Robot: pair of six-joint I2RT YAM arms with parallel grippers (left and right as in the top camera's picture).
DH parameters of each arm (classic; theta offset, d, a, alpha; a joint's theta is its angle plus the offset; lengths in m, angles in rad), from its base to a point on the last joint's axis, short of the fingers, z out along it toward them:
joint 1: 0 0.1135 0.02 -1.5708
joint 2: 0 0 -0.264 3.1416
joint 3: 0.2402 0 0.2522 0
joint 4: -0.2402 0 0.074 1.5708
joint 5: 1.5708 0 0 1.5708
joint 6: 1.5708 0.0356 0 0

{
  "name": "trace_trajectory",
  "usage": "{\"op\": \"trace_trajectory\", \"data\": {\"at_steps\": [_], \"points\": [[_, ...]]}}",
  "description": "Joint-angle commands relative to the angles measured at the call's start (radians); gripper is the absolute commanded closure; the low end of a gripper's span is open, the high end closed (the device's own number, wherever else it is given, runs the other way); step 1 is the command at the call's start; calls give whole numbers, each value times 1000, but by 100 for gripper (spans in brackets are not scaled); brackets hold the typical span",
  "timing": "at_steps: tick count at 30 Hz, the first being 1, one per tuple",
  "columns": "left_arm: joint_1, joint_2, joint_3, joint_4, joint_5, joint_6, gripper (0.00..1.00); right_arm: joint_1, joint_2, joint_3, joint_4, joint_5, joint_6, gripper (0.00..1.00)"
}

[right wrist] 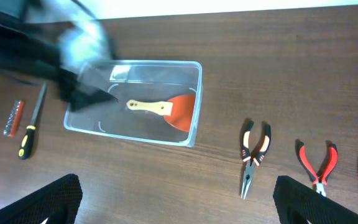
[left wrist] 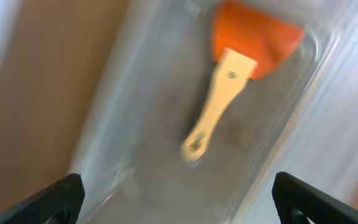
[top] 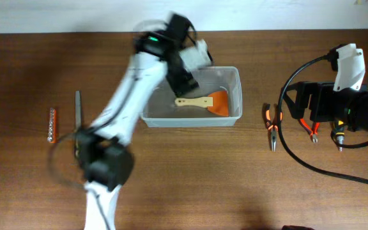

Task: Pack container
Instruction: 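Open the left gripper and lift it out of the container, then grasp the yellow-handled file with the left gripper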

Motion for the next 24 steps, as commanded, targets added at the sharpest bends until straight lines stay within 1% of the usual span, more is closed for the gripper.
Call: {"op": "trace_trajectory", "data": {"at_steps": [1,3,5,7,12,13,14,17,20,24], "points": [[74,-192,12,-40,6,-61,1,4,-2,8,3,5,-6,1],[126,-237,12,-93,6,-64,1,5,-2,8,3,5,-6,1],[192,-252,12,-146,1,-126,1,5,-2,8,3,5,-6,1],[269,-246,6,-179,-13,-247,1,4,-2,8,3,5,-6,1],[481,-180,-116,-236,-76,-638,0,4,-2,8,3,5,-6,1],[502,-167,-142,-246,-75,-668,0,4,-2,8,3,5,-6,1],[528,-152,-184,-258,-75,-690,0,4,-2,8,3,5,-6,1],[578,-118,-309,-250,-76,-696,0,4,-2,8,3,5,-6,1],[615,-102,-446,-163,-76,-688,0,4,-2,8,3,5,-6,1],[646,-100,-581,-49,-76,-689,0,4,-2,8,3,5,-6,1]]}}
